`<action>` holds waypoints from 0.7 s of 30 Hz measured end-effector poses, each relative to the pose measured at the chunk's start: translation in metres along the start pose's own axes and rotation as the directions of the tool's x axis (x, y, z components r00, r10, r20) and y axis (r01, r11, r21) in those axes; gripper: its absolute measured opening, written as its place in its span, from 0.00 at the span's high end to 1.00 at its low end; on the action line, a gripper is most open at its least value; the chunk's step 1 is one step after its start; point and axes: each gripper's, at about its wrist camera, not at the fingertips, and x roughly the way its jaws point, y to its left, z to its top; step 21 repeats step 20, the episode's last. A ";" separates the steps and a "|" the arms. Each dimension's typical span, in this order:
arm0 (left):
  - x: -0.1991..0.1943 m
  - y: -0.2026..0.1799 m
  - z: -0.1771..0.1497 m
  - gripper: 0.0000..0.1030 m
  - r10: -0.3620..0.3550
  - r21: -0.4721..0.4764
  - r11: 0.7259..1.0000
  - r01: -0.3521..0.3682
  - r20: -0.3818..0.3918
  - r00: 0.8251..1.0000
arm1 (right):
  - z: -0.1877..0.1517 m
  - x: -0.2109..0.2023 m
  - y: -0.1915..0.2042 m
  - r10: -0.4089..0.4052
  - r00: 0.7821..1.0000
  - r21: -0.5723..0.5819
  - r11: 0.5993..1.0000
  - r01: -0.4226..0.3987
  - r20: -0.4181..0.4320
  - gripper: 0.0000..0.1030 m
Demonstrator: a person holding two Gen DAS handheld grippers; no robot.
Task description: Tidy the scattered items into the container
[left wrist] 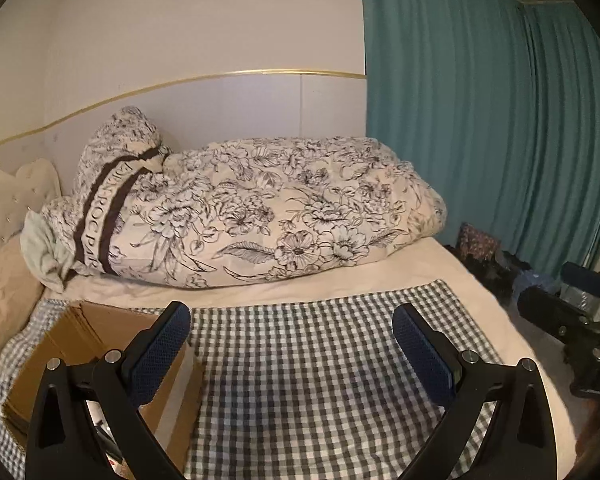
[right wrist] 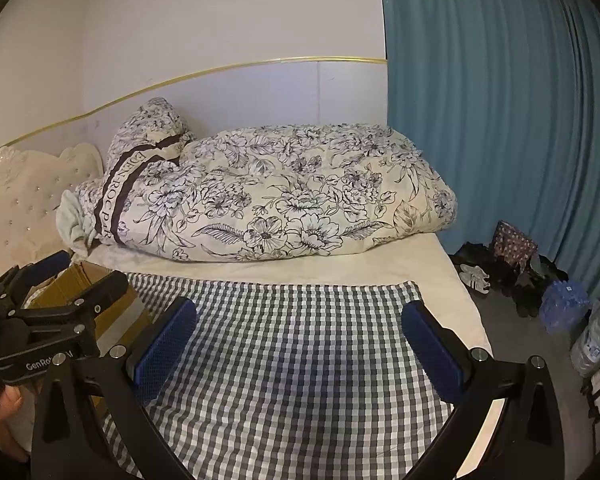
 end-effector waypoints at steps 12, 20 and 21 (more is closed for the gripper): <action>0.003 0.014 -0.006 0.00 0.107 -0.074 0.991 -0.108 -0.025 0.994 | -0.003 -0.001 -0.008 0.001 1.000 0.010 1.000 -0.001 -0.005 0.00; 0.006 0.010 -0.007 0.00 0.110 -0.051 0.992 -0.112 -0.036 0.993 | -0.005 0.000 -0.014 0.001 1.000 0.017 1.000 -0.001 -0.011 0.00; 0.006 0.010 -0.007 0.00 0.110 -0.051 0.992 -0.112 -0.036 0.993 | -0.005 0.000 -0.014 0.001 1.000 0.017 1.000 -0.001 -0.011 0.00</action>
